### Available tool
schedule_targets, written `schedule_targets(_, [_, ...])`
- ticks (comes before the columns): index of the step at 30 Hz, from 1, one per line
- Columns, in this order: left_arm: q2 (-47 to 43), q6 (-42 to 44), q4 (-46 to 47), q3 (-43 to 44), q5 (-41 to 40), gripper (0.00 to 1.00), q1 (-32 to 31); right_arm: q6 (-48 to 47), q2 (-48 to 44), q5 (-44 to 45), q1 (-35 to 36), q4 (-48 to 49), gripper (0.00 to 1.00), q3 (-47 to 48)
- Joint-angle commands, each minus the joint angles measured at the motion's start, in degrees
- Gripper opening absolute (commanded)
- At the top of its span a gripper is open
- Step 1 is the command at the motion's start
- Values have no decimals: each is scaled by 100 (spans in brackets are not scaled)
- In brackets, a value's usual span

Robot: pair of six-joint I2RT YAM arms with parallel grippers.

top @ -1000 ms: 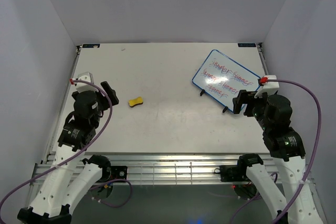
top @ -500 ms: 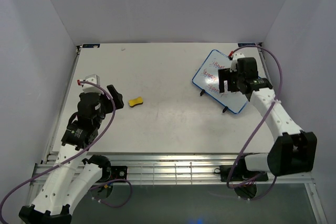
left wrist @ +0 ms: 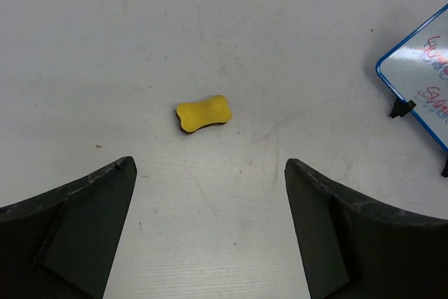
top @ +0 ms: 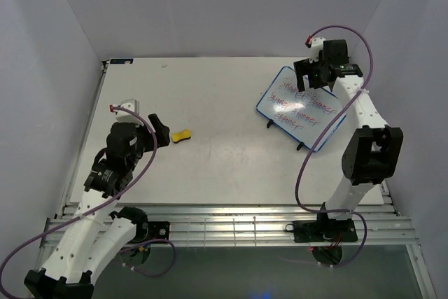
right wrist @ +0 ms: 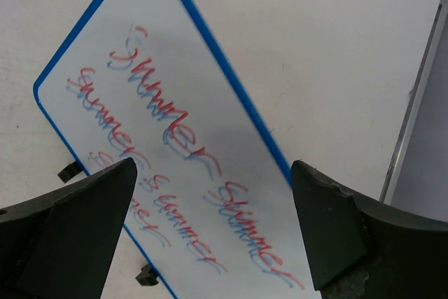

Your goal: Erase the whiteboard

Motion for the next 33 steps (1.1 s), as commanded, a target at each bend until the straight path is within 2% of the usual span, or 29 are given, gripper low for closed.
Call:
schedule_targets(1, [0, 13, 119, -48, 168, 98, -64, -309, 520, -501, -406, -300, 97, 888])
schedule_targets(6, [88, 39, 111, -48, 247, 98, -152, -564, 1521, -1433, -627, -1134, 98, 2231])
schedule_targets(10, [27, 39, 119, -57, 160, 98, -161, -661, 2024, -2039, -758, -2031, 100, 2805])
schedule_targets(12, [9, 13, 102, -66, 81, 98, -161, -617, 2015, -2469, -803, -2076, 99, 2771])
schedule_targets(14, [0, 13, 93, -57, 63, 98, -161, -634, 1998, -2838, -838, -2208, 94, 2762])
schedule_targets(23, [8, 4, 93, -66, 98, 98, -161, -731, 1884, -3639, -891, -2542, 73, 2683])
schedule_targets(26, [44, 4, 93, -48, 124, 98, -161, -714, 1814, -3684, -891, -2656, 66, 2665])
schedule_targets(33, [44, -4, 110, -57, 142, 98, -161, -696, 1497, -3578, -891, -2595, 61, 2376])
